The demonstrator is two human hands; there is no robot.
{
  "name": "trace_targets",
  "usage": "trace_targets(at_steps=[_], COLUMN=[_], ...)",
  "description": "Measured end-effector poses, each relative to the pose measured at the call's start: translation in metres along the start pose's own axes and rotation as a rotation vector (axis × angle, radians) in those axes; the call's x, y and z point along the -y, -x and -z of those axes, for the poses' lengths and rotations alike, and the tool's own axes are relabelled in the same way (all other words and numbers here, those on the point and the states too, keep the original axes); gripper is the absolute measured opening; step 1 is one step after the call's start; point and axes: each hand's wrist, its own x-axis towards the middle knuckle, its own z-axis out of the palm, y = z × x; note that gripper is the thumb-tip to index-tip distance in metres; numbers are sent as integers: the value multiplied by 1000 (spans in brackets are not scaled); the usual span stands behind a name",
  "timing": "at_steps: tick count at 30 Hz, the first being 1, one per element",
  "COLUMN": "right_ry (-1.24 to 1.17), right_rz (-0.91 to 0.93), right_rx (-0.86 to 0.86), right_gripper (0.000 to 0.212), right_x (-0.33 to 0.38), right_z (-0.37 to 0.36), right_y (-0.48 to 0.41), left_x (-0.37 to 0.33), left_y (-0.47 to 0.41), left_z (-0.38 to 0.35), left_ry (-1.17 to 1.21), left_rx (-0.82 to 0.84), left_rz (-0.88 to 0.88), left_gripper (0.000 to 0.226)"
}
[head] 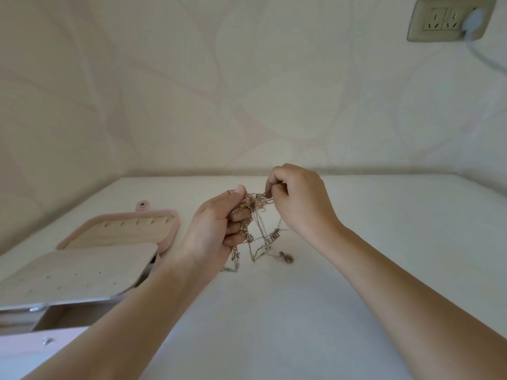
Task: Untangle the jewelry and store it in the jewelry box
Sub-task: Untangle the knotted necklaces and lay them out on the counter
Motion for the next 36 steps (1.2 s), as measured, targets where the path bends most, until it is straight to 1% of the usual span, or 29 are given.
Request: trace_targets(at_steps=[5, 7, 8, 9, 11, 13, 14, 15, 17, 20, 21, 23, 25, 29, 33, 36], right_ry=[39, 4, -55, -127, -200, -192, -204, -223, -243, -337, -402, -515, -561, -504, -449, -402], right_rz=[83, 104, 87, 50, -30, -65, -77, -88, -79, -19, -1, 31, 57, 92, 94, 82], right_rx=[-16, 13, 71, 165, 433, 666, 724, 742, 695, 546, 528, 549, 569, 493, 368, 309], right_gripper=[21, 18, 19, 20, 23, 23, 23, 24, 27, 30, 27, 18, 17, 25, 16, 12], right_x=[-5, -10, -12, -13, -16, -18, -18, -18, -15, -7, -4, 1, 4, 7, 5, 5], right_z=[-1, 3, 7, 11, 17, 18, 16, 13, 7, 9, 12, 18, 20, 17, 16, 13], right_y=[-1, -3, -4, -5, -6, -5, -4, -3, -1, 0, 0, 1, 2, 5, 5, 5], left_x=[0, 0, -1, -1, -2, -2, -1, 0, 1, 2, 2, 3, 4, 5, 1, 0], left_y=[0, 0, 1, 1, 0, 0, 1, 1, 2, 2, 2, 1, -1, -1, -3, -4], left_z=[3, 4, 5, 5, 6, 7, 8, 8, 7, 5, 5, 6, 7, 5, 6, 7], left_ry=[5, 21, 27, 29, 27, 22, 12, -4, -38, -31, -24, -18, -2, 120, 297, 346], left_rx=[-59, -96, -111, -116, -102, -58, -36, -21, -3, 4, 5, 1, -8, -20, -53, -57], left_rz=[-37, -75, -85, -86, -70, -46, -35, -27, -23, -21, -18, -15, -7, 43, 63, 53], left_gripper=[26, 20, 18, 18, 22, 26, 28, 30, 32, 32, 32, 31, 30, 29, 28, 32])
